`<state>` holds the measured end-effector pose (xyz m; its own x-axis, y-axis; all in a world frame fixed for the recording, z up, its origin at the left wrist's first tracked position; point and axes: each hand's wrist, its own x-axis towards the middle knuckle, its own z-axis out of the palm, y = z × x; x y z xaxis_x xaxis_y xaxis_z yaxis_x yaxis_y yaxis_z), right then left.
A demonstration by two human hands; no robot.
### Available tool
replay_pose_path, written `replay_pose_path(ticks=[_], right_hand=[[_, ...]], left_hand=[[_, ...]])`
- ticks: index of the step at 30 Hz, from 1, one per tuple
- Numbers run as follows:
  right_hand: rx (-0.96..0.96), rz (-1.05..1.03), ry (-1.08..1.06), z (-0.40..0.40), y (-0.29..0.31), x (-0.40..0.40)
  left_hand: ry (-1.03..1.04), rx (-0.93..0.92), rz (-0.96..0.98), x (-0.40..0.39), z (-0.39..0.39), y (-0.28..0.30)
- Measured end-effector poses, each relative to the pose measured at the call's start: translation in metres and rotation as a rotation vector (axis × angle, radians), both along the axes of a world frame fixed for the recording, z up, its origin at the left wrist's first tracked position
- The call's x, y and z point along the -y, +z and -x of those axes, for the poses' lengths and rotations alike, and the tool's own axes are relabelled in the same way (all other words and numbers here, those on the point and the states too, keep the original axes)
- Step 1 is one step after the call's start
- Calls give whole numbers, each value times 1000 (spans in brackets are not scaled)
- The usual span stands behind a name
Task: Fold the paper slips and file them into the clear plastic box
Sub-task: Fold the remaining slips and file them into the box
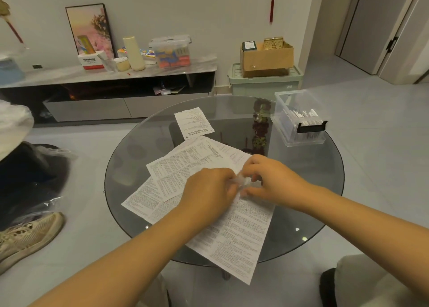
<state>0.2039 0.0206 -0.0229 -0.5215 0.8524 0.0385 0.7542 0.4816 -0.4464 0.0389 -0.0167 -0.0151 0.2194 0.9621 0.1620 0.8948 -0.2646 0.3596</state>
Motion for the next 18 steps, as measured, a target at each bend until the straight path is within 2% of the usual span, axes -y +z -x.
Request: replay_pose_path(ticks=[3, 5, 12, 18], right_hand=[[38, 11, -39, 0, -5, -1], [10, 70, -83, -2, -6, -2], [-129, 234, -250, -1, -4, -9], [-117, 201, -320, 9, -9, -11]], left_hand=[[5, 234, 107, 1, -1, 0], [47, 326, 177, -1, 3, 3], [192, 397, 255, -11, 22, 0], [244, 400, 239, -19, 26, -9]])
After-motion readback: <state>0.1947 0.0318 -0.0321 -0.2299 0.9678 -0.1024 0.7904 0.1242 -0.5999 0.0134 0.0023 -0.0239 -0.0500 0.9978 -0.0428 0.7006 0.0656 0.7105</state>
